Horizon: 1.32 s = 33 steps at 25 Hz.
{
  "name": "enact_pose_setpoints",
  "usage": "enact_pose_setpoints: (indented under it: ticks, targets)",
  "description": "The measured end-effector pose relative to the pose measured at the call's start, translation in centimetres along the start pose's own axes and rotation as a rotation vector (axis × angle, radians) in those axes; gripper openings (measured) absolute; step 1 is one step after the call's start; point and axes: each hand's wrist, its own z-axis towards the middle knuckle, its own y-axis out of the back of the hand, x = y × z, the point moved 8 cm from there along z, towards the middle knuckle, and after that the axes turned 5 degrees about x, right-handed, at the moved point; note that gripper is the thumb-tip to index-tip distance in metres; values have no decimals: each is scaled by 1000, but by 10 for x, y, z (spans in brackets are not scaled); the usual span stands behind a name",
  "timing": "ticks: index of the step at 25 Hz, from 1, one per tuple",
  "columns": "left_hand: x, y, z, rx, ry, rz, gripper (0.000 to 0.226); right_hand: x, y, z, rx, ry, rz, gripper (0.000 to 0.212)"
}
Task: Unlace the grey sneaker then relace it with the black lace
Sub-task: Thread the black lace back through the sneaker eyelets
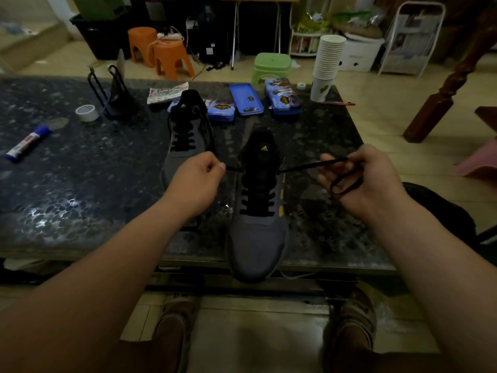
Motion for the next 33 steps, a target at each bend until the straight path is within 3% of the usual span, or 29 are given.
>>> enact_pose_setpoints:
  ticks: [2, 5, 15, 16, 20, 24, 29, 33]
  targets:
    - [2, 1, -1, -10, 9, 20, 25, 5, 8, -2, -42, 0, 240, 30]
    - [3, 4, -1, -47, 15, 55, 25, 9, 14, -3, -78, 21, 359, 27]
    - [-13, 24, -12, -329, -135, -6, 15, 13, 12, 4, -25, 53, 171, 27]
    - [-21, 22, -15, -323, -212, 55, 9, 12, 11, 4, -19, 53, 112, 25]
    - [-48, -12, -27, -58, -534, 373, 31, 6, 2, 2, -2, 44, 12, 21]
    - [-55, -17, -25, -98, -548, 431, 17, 12, -9, -1, 113, 86, 2, 9]
    - [-51, -19, -17, -68, -483, 241, 15, 25, -27, -3, 296, 182, -59, 39]
    - [-50, -18, -15, -61, -451, 201, 13, 54, -22, -2, 273, 280, 43, 33]
